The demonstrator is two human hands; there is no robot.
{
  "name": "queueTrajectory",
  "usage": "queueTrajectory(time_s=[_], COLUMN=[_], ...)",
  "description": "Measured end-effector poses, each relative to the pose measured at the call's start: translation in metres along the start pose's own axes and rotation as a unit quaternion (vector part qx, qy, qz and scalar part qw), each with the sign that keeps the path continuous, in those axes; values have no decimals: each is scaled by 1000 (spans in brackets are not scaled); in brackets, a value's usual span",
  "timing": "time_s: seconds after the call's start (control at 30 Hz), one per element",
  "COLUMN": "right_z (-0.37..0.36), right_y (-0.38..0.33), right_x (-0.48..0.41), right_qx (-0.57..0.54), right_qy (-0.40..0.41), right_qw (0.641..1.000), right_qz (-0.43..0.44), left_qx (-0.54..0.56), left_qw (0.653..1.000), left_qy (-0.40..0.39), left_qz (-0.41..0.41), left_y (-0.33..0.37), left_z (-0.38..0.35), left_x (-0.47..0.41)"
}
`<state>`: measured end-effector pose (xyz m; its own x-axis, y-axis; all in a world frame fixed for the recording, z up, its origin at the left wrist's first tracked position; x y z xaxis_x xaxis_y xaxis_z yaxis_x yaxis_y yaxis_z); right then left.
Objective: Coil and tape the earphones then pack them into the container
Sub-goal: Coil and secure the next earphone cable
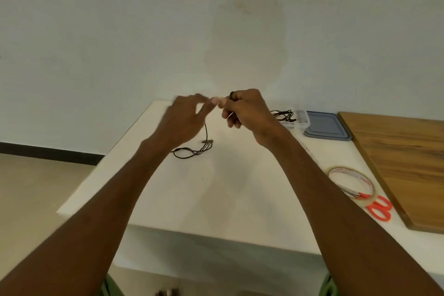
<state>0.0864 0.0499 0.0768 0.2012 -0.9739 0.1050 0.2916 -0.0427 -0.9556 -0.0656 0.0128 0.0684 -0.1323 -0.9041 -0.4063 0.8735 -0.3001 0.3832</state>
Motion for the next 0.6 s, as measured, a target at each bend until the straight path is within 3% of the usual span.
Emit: queueTrajectory(time_s=[0.07, 0.1, 0.2, 0.27, 0.33, 0.4, 0.5, 0.57, 0.6], right_z=[1, 5, 11, 3, -3, -1, 12, 18, 21], right_y=[-2, -3, -1, 1, -2, -14, -29, -26, -22], right_x=[1, 0, 1, 7, 13, 14, 10, 5, 2], right_qx=[-19, -23, 7, 8, -79, -238, -444, -468, -428], right_qy=[-15, -12, -62, -187, -303, -344, -315, -240, -177], right_qw=[1000, 1000, 998, 981, 947, 905, 838, 851, 886], right_qz=[10, 14, -5, -44, -73, -74, -35, -1, 22], left_qx=[168, 188, 151, 108, 121, 177, 225, 199, 186], left_qw=[985, 981, 987, 988, 984, 979, 973, 970, 969], left_qy=[-32, -32, 49, 94, 111, 88, -41, -129, -147], left_qz=[-11, -16, -39, -63, -72, -54, -39, -61, -71], left_y=[13, 14, 10, 10, 14, 19, 37, 51, 54], left_z=[-8, -8, 3, 11, 14, 9, -15, -32, -37], left_x=[-3, -5, -6, -3, -1, -1, 4, 10, 12])
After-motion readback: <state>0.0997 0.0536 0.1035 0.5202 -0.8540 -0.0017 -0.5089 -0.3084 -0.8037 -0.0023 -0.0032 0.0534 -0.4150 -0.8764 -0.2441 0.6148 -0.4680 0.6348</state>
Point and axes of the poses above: each hand's wrist, its own x-axis away from the middle knuckle, its own z-axis out of the back of the hand, y = z × x, the point moved 4 cm from there along -x, towards the middle knuckle, and after that the axes turned 14 degrees about -z, right-handed, at the moved point
